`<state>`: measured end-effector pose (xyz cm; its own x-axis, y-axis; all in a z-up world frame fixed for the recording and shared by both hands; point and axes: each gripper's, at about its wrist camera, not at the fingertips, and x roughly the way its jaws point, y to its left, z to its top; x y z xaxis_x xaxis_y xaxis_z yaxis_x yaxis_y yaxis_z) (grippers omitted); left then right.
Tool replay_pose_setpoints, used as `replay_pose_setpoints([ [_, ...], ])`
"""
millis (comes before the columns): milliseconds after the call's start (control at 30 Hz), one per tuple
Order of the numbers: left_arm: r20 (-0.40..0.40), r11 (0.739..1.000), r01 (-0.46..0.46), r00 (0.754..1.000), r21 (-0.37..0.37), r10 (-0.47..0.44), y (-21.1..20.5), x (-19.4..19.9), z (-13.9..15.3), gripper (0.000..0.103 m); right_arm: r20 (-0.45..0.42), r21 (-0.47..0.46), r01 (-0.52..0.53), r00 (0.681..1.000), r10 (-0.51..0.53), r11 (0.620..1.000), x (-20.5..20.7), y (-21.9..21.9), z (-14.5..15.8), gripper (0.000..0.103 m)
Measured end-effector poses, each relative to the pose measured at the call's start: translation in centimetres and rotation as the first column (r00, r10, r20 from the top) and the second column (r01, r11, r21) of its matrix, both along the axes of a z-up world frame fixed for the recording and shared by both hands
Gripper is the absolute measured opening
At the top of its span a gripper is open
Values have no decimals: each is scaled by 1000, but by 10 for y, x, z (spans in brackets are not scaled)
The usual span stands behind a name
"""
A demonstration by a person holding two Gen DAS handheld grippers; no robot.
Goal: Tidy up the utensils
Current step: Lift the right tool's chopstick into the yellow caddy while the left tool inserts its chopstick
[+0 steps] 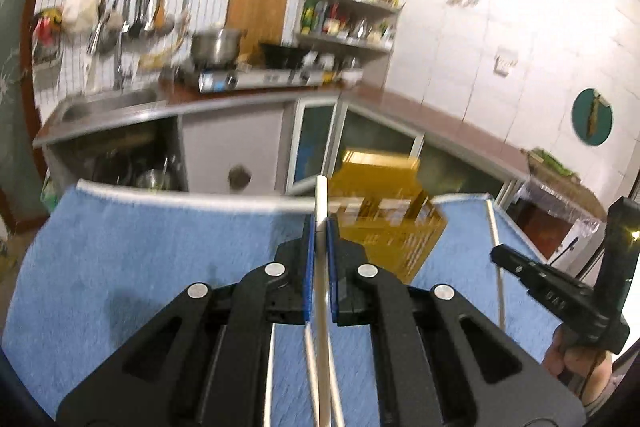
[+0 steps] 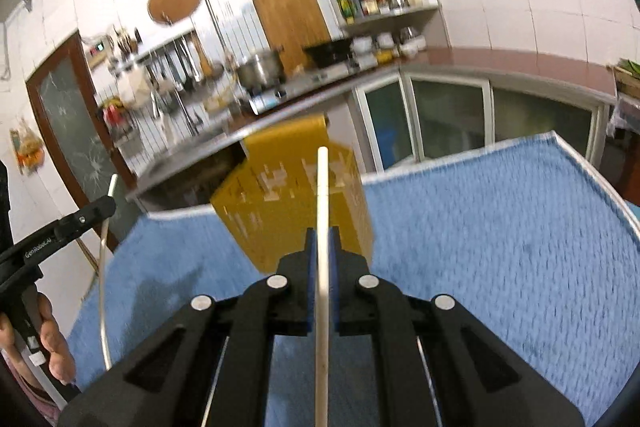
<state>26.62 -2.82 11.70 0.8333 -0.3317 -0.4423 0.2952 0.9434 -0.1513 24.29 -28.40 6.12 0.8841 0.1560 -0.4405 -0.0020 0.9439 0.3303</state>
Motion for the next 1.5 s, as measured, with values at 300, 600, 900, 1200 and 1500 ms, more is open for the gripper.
replay_pose_setpoints([
  [300, 154, 999, 18, 988, -31, -13, -37, 38, 46, 4, 206, -15, 24, 978, -20, 1000, 24, -12, 63, 6],
  [600, 274, 996, 26, 962, -83, -2, -60, 85, 68, 4, 402, -11, 66, 914, -56, 998, 62, -13, 95, 6],
  [900, 362, 992, -18, 930, -127, 63, -70, 113, 70, 4, 473, 4, 98, 877, -88, 995, 96, -14, 85, 6],
  [1200, 392, 991, -39, 916, -130, 87, -80, 133, 50, 4, 559, -50, 123, 826, -74, 991, 108, 2, 82, 6],
  [1500, 350, 993, -64, 932, -99, 95, -81, 153, 14, 4, 514, -113, 132, 856, -56, 985, 127, 17, 60, 6],
])
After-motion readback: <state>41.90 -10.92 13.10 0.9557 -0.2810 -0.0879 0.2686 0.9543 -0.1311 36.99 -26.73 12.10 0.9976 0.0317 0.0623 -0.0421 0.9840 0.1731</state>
